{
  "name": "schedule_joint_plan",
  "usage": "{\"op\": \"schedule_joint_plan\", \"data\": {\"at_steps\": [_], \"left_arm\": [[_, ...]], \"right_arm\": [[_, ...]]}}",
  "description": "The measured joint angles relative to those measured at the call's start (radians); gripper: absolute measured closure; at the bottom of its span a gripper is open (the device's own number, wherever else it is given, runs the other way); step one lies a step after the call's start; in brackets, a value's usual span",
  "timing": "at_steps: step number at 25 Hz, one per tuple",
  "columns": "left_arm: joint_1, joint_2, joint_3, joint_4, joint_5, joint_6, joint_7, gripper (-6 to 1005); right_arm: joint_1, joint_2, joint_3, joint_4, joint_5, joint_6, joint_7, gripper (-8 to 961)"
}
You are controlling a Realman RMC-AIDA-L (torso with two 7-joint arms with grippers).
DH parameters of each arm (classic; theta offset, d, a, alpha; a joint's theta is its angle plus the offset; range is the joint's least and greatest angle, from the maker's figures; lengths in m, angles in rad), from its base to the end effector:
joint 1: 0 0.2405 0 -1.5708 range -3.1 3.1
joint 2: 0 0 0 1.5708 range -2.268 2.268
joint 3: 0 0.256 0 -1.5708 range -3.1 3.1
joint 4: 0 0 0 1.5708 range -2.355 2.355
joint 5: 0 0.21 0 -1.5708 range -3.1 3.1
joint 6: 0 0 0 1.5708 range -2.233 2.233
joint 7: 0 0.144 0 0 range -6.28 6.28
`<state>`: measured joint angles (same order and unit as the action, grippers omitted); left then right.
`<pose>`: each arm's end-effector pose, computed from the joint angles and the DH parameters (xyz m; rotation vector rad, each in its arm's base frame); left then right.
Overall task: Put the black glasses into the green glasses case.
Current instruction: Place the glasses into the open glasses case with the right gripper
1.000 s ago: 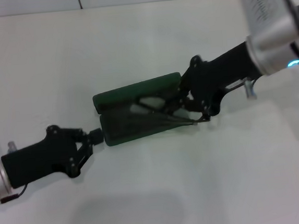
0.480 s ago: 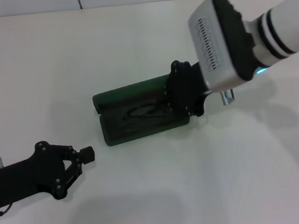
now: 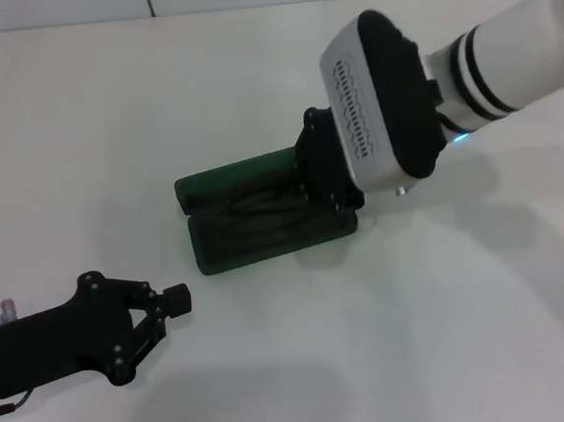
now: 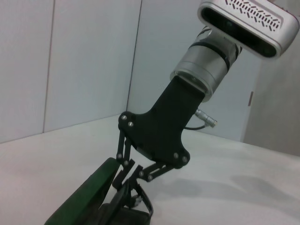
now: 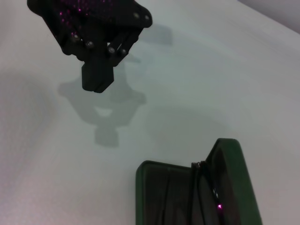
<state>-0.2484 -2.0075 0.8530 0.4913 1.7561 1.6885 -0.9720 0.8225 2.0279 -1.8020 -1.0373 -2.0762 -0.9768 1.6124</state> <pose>-0.3249 0.2305 -0.0005 -2.6799 -0.4741 -0.8362 0.0912 0.3790 -0.0963 -2.8428 -0.6702 -0.1920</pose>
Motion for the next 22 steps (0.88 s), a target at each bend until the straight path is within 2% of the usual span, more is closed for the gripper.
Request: {"op": "schedule_joint_plan", "data": {"at_steps": [11,22], "left_arm": [[-0.001,-0.004,0.000,-0.001,0.002,0.003,-0.010,1001],[-0.001,-0.005,0.000,-0.002,0.002,0.004,-0.010,1001]], "right_arm": [[0.006,0.000,-0.091,0.027,0.012,0.116,0.013,861],[0.009,0.000,-0.114,0.030,0.012,0.139,0.015,858]]}}
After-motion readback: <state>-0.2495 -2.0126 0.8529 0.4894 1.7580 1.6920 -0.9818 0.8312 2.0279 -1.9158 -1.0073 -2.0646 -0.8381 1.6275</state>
